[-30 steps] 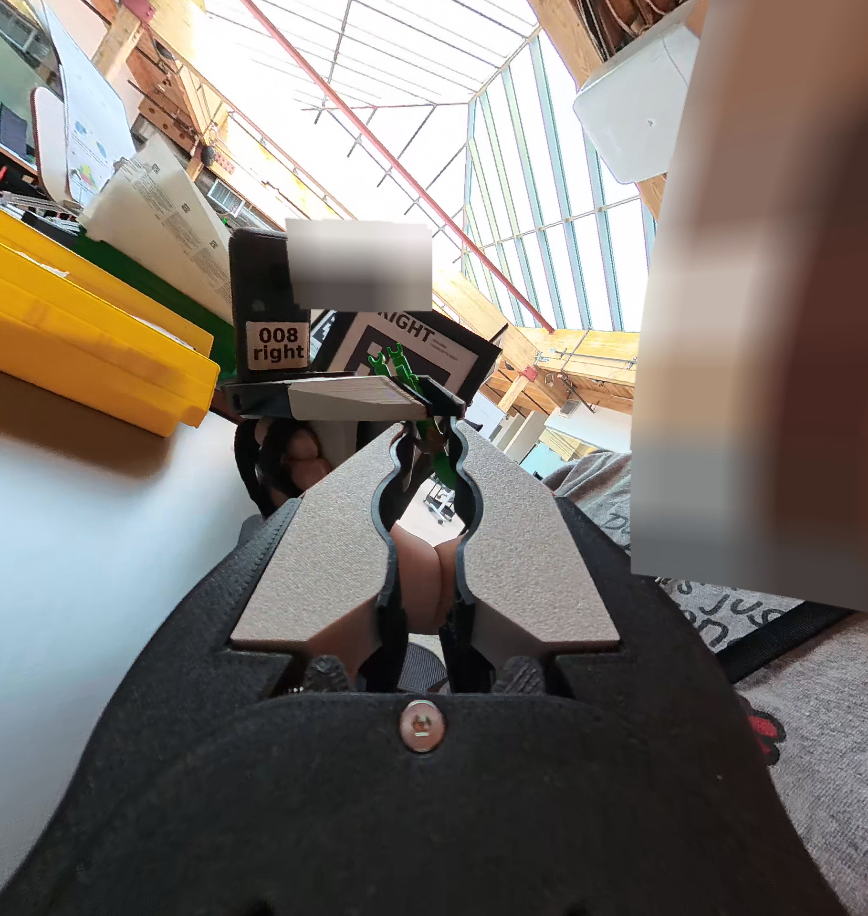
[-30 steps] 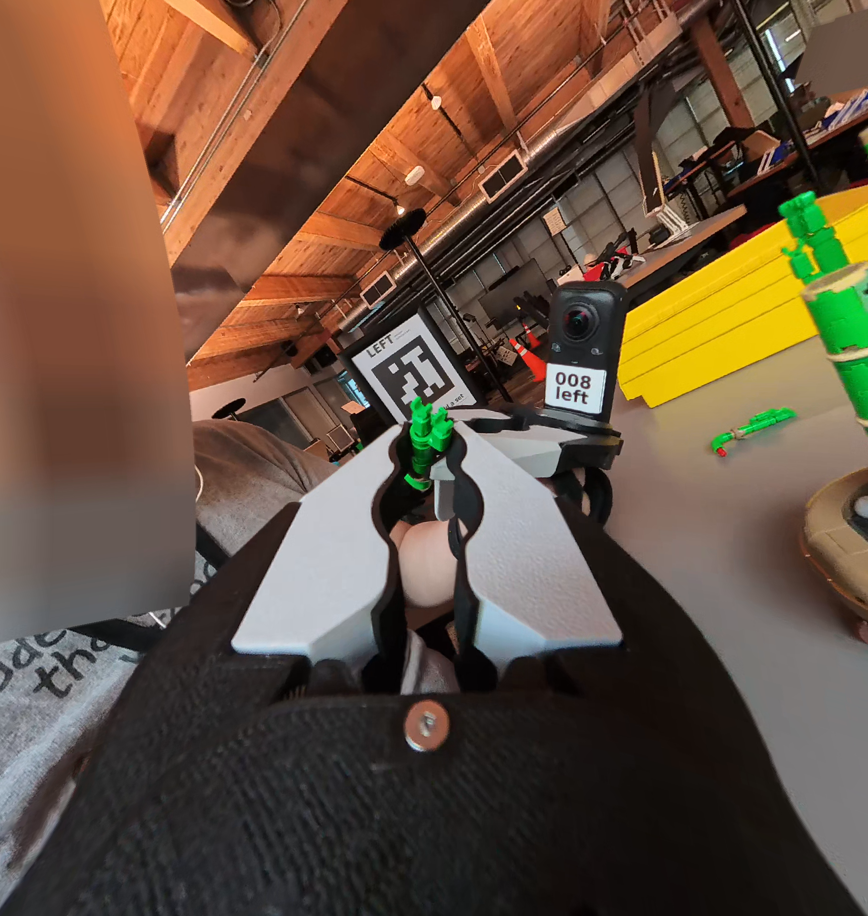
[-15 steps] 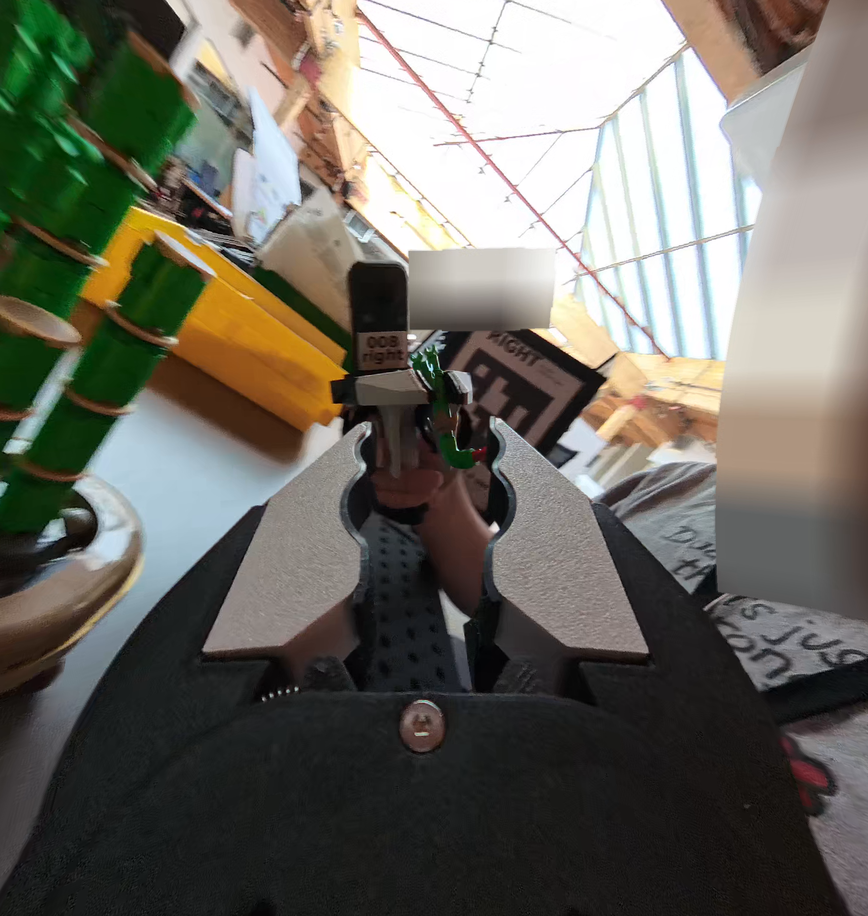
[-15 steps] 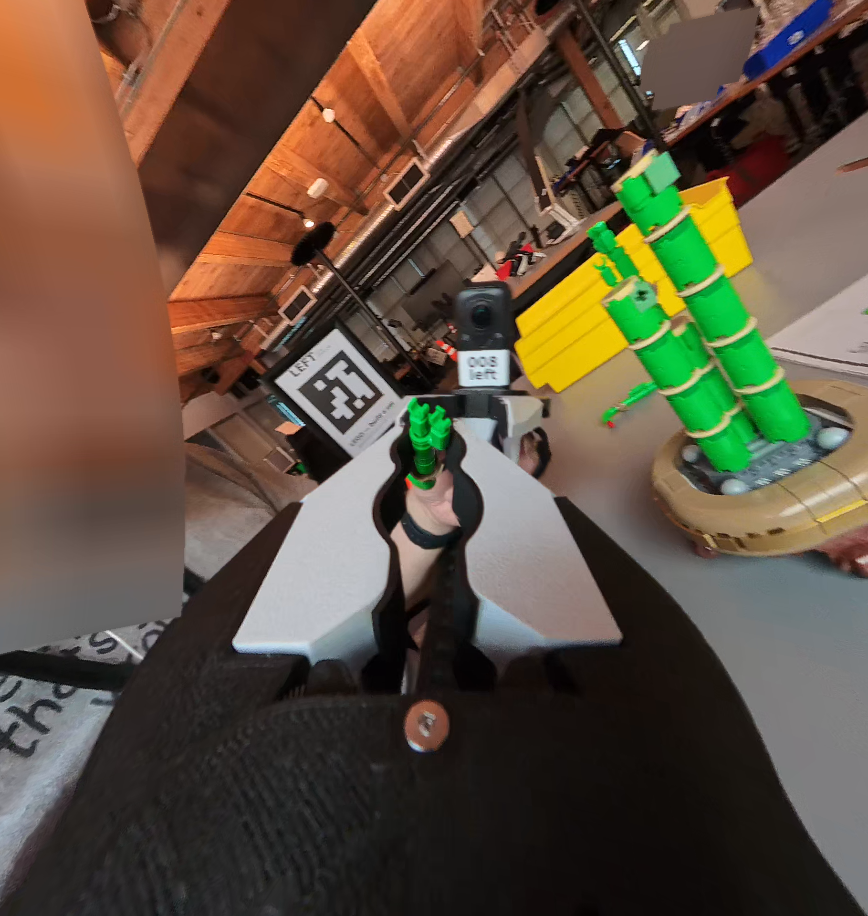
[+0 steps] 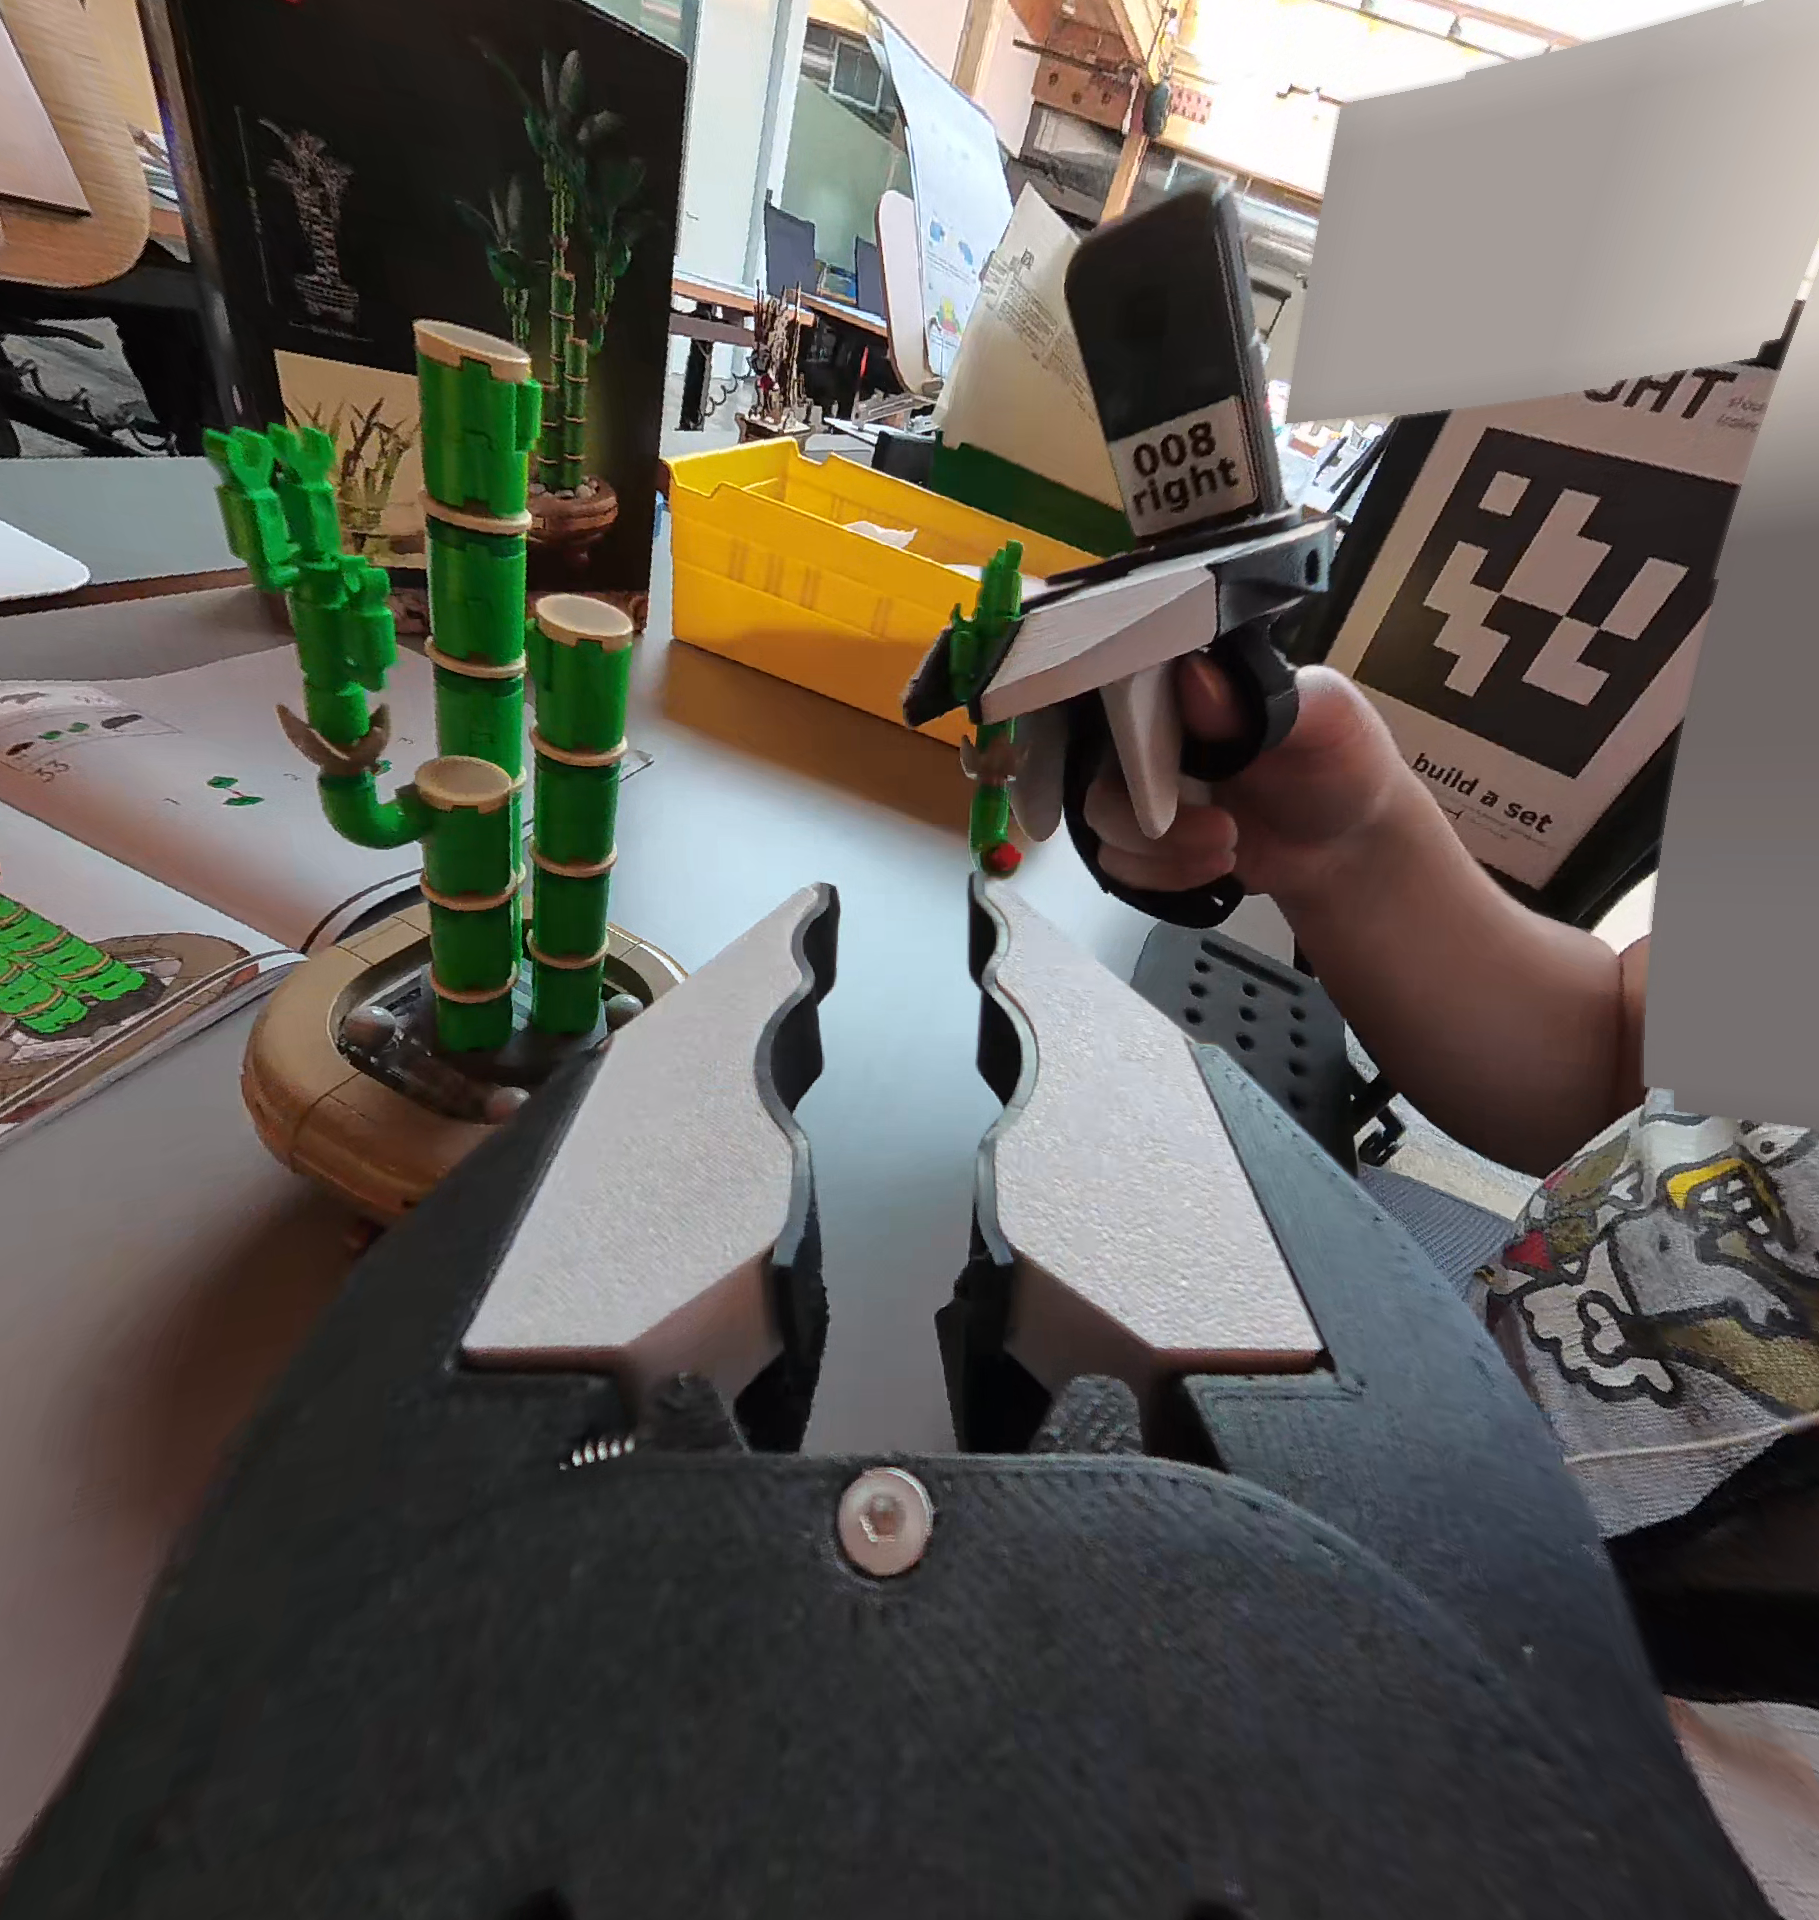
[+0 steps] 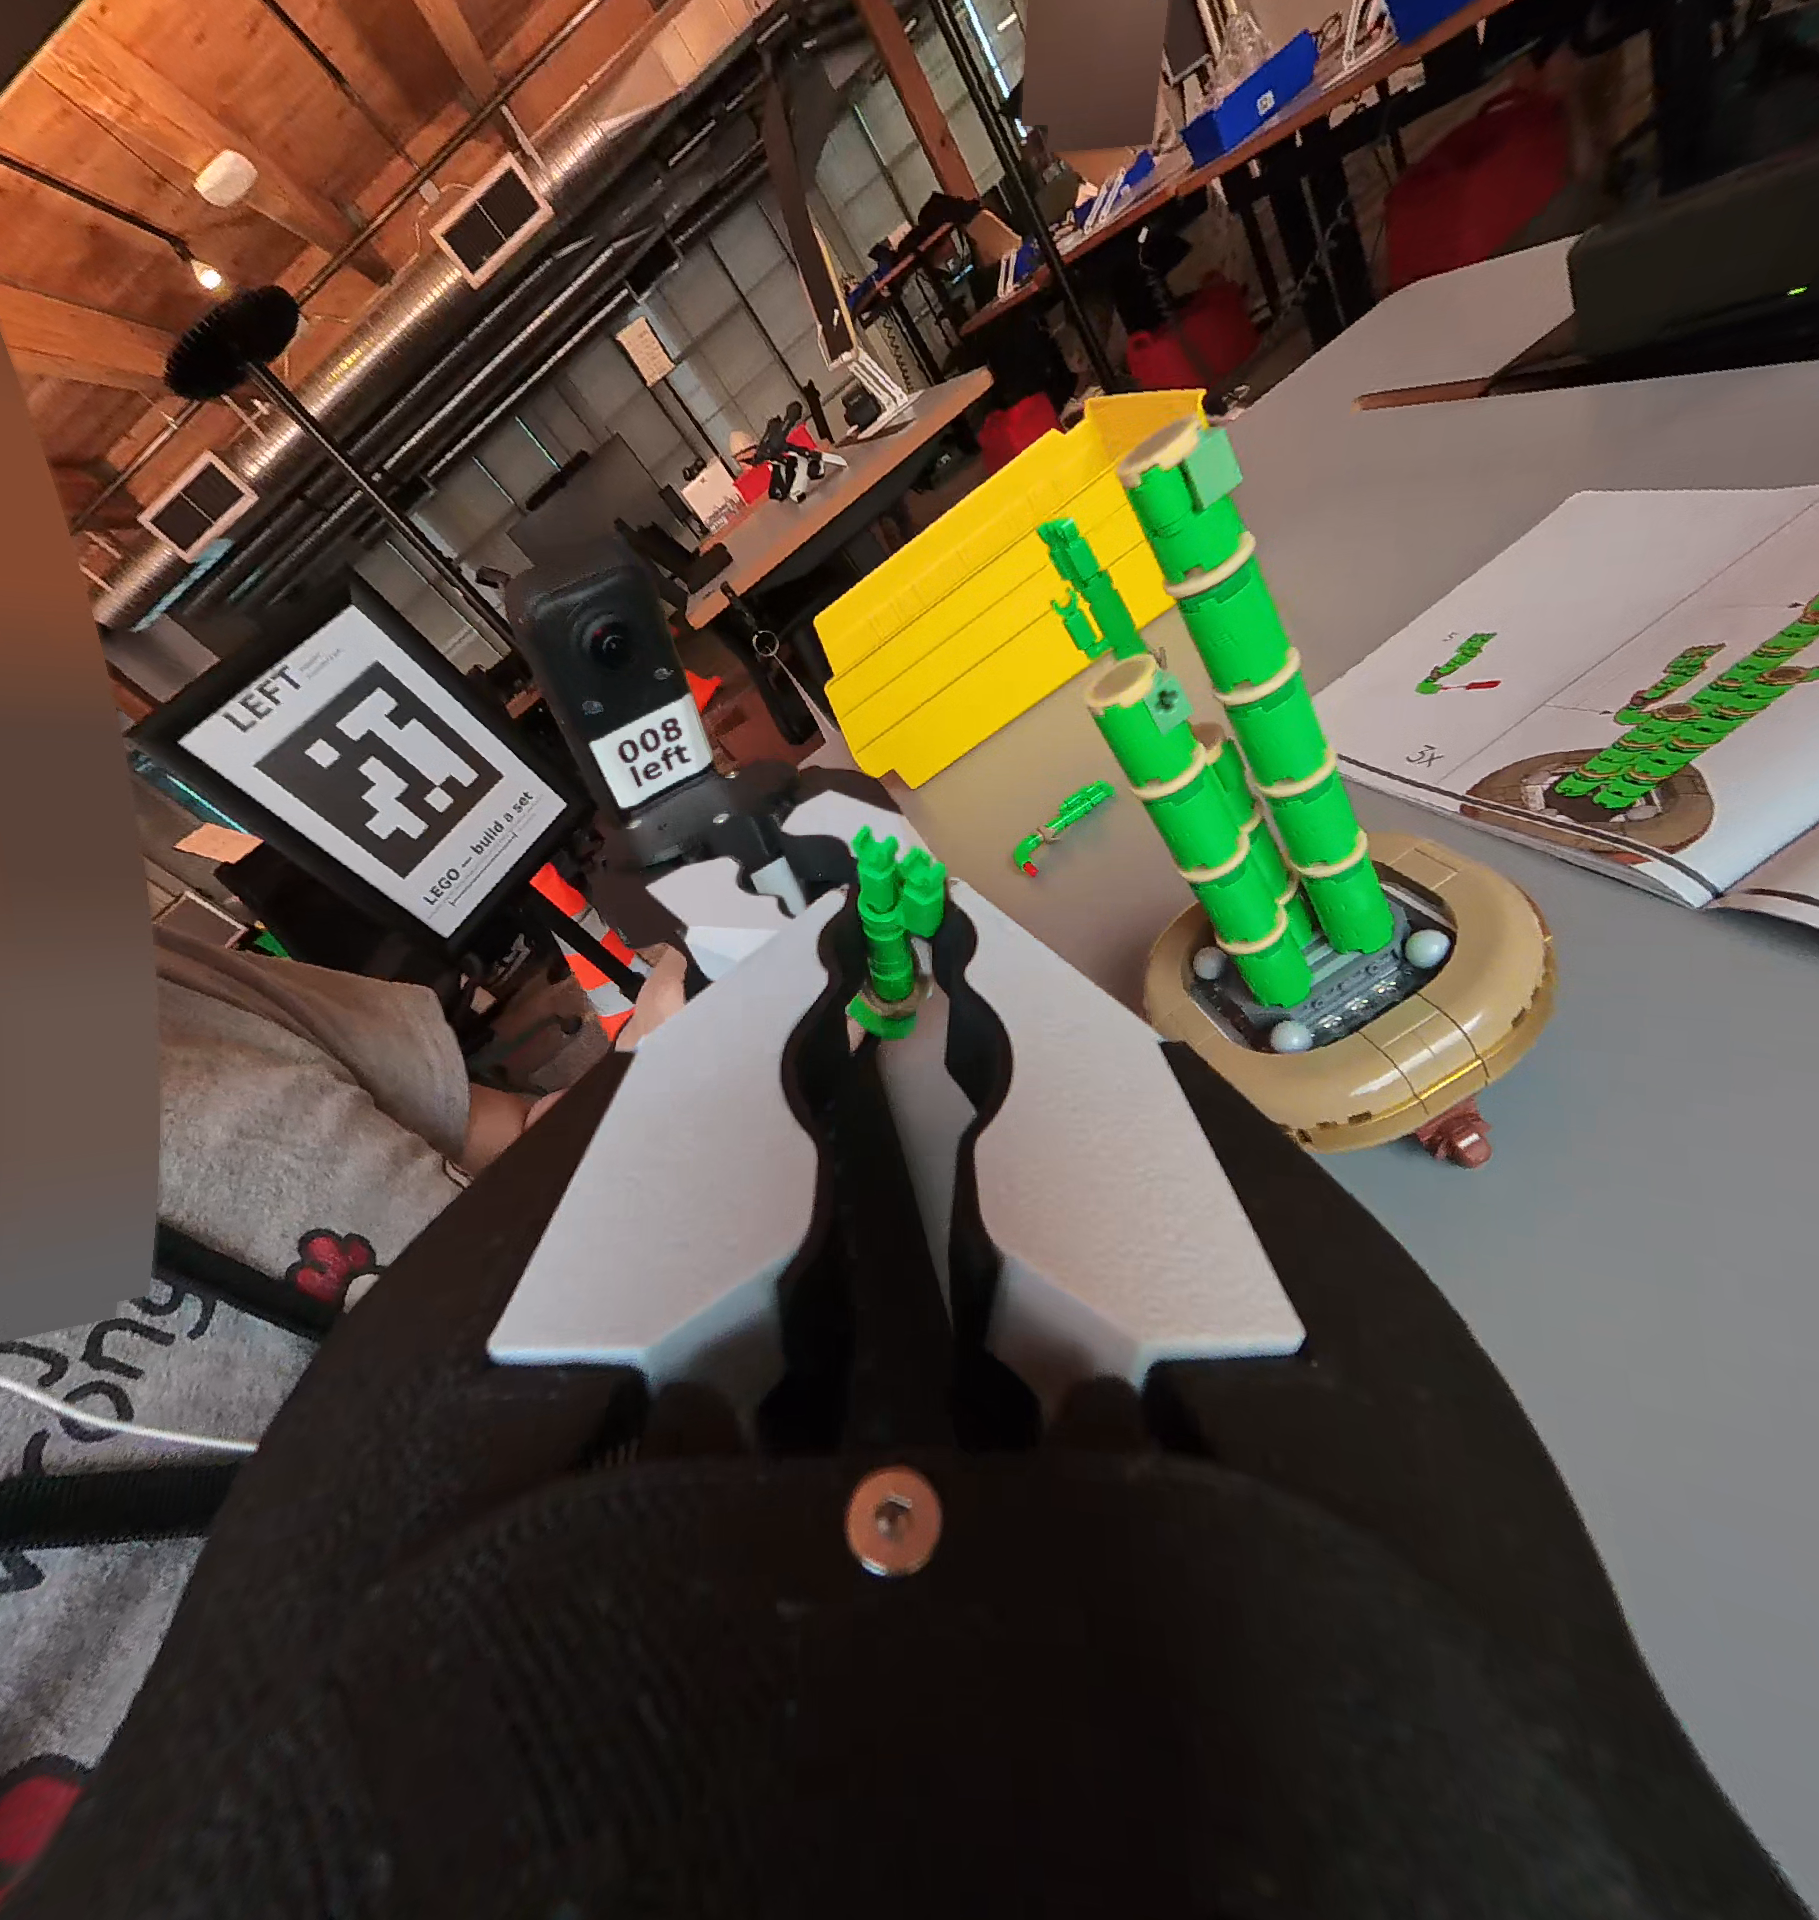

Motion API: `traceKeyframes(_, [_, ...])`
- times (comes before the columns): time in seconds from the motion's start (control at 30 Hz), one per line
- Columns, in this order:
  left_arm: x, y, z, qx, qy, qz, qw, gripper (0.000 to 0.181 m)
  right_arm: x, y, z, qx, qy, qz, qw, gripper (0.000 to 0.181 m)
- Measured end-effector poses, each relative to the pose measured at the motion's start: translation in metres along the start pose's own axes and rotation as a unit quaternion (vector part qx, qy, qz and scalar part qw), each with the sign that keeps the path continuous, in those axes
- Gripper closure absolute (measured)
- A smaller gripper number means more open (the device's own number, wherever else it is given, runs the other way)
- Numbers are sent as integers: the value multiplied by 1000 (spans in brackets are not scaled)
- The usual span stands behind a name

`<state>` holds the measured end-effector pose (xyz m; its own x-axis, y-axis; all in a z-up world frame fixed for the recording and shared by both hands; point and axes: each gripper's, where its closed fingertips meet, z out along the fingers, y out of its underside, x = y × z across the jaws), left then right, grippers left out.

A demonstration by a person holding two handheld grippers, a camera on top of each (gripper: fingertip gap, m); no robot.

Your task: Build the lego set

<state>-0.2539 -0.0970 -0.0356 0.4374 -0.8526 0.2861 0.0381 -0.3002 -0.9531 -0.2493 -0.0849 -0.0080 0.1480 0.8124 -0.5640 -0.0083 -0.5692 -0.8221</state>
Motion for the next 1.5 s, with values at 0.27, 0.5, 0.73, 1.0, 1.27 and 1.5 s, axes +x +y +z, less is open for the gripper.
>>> traceKeyframes(0.27, [2, 1, -1, -2, 6, 12, 1000, 181, -4, -2, 7, -10, 11, -17, 1000, 170])
traceKeyframes(0.5, [5, -4, -8, 23, 27, -28, 999, 168, -8, -5, 4, 1, 0, -23, 1000, 170])
traceKeyframes(0.73, [15, -13, -21, 62, 127, -141, 980, 154, -14, -12, -1, 19, -50, -1, 999, 170])
traceKeyframes(1.0, [21, -11, -24, 68, 162, -156, 972, 158, -21, -7, 2, 22, -98, 13, 995, 170])
traceKeyframes(1.27, [22, -6, -22, 61, 172, -154, 971, 158, -16, -7, 2, 30, -98, 24, 994, 170])
traceKeyframes(1.5, [16, -2, -21, 61, 163, -167, 971, 157, -8, -5, 4, 34, -91, 42, 994, 170])
